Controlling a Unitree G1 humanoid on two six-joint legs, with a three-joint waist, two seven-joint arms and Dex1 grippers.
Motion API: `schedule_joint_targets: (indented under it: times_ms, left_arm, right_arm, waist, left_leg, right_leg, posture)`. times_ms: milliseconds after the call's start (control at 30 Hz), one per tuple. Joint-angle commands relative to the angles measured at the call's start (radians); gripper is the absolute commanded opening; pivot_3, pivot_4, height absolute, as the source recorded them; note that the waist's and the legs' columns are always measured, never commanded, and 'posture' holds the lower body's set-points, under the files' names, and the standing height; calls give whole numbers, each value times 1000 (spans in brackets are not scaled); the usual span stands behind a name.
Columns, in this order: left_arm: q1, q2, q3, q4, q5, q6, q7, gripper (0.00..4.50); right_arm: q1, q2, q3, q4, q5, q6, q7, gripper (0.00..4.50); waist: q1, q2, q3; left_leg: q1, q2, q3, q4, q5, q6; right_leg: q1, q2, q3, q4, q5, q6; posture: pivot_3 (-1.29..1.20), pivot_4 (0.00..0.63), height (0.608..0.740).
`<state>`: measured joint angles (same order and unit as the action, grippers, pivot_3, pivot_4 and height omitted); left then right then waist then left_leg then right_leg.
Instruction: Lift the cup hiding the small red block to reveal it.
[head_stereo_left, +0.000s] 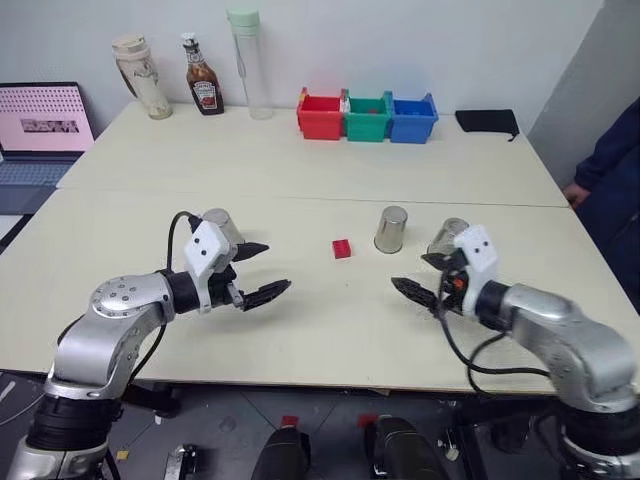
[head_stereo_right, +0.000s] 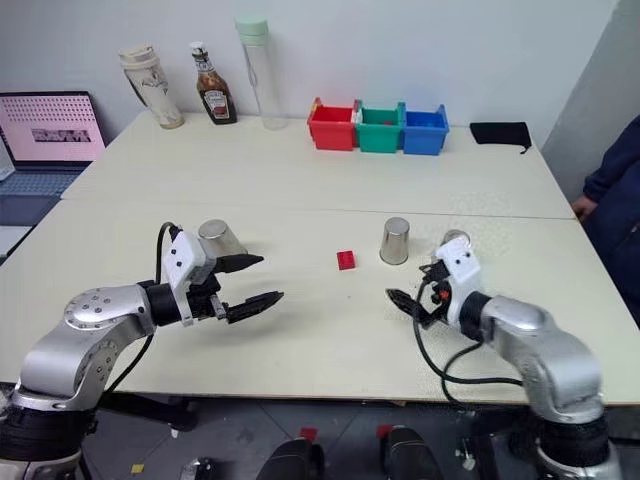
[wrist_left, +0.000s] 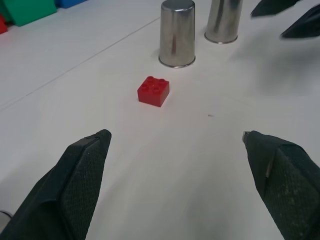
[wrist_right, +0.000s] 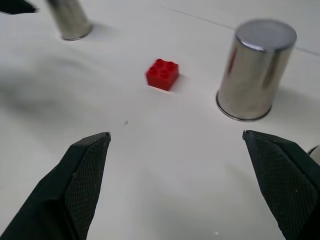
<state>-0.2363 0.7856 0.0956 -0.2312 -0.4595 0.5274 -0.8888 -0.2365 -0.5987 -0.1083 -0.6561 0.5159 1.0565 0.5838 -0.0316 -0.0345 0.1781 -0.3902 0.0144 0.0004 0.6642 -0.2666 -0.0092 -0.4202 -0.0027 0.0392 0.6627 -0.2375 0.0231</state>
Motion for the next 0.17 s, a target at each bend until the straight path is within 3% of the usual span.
schedule_joint_targets:
  times_ms: [33, 167]
  left_arm:
    - [-27, 30, 44, 2, -22, 24, -16, 4500]
    - [-35, 49, 43, 6, -23, 40, -38, 4500]
  right_arm:
    - [39, -93, -86, -78, 79, 8, 81, 4492]
    - [40, -121, -137, -80, 136, 7, 83, 4492]
  waist:
    - [0, 0, 0]
    - [0, 0, 0]
  left_leg:
    - [0, 0, 0, 0, 0, 0]
    - [0, -1, 2, 0, 0, 0]
  right_leg:
    - [0, 0, 0, 0, 0, 0]
    - [0, 0, 1, 0, 0, 0]
  posture:
    - [0, 150, 740]
    - [0, 150, 740]
